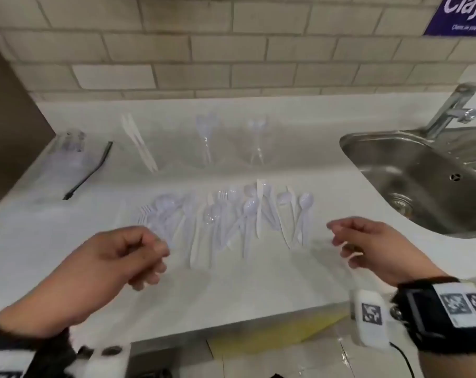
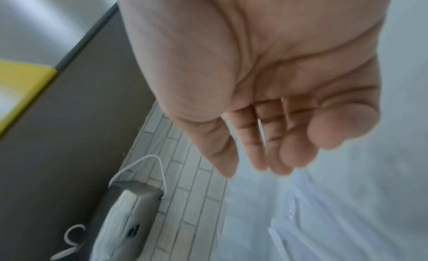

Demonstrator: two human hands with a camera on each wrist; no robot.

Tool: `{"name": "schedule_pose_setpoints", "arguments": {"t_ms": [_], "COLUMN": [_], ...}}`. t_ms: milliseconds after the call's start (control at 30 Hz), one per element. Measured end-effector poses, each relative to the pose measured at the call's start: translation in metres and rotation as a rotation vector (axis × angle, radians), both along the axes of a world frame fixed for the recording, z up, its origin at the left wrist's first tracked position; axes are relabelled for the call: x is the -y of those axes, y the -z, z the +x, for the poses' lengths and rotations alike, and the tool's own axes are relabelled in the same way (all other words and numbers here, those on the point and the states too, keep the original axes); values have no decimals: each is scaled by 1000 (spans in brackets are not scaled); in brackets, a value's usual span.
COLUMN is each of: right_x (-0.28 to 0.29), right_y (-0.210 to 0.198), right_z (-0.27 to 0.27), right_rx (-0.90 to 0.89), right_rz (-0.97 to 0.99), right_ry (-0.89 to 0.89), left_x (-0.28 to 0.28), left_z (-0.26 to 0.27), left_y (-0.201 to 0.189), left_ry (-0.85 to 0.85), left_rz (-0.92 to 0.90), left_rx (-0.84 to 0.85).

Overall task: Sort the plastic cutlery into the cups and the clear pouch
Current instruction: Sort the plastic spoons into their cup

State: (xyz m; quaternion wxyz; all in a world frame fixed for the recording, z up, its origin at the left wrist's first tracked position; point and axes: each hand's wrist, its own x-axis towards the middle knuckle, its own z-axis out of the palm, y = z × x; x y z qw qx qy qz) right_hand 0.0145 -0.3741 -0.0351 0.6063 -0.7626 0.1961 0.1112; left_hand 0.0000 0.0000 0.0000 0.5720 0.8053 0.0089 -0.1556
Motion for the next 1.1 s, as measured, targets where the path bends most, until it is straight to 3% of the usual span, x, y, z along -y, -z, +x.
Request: {"name": "schedule_pose_setpoints", "arguments": {"t_ms": [133, 267, 400, 500, 600, 700, 733, 767, 800, 867, 1000, 1100], "right_x": [-14, -24, -32, -42, -47, -54, -57, -60, -64, -73, -87, -96], "right_y": [2, 12, 14, 13, 12, 7, 6, 5, 5, 4, 8, 14], "right_z": [57, 87, 102, 108, 110, 109, 109, 109, 110, 112, 114, 116], "right_rx": [-30, -188, -235, -243, -266, -281, -276, -265, -252, -233, -183, -148], "right_rz": [-124, -236, -450, -550, -552, -533, -541, -554, -568, -611, -690, -829], "right_ry": [82, 80, -9, -102, -153, -210, -238, -267, -297, -360, -429, -463], "left_x": [67, 112, 135, 146, 156, 162, 165, 163, 162, 165, 167, 168], "left_z": [50, 86, 111, 124, 133, 142, 144, 146, 142, 135, 138, 140], "left_y": [7, 34, 46, 46, 45, 53, 53, 51, 47, 44, 43, 47], "left_ry": [77, 148, 237, 227, 164, 270, 204, 83, -32, -123, -120, -46], "left_rz": [133, 439, 680, 725, 604, 800, 698, 408, 206, -13, -204, -139], "left_rx": [121, 110, 41, -75, -212, -166, -210, -340, -359, -459, -549, -539]}}
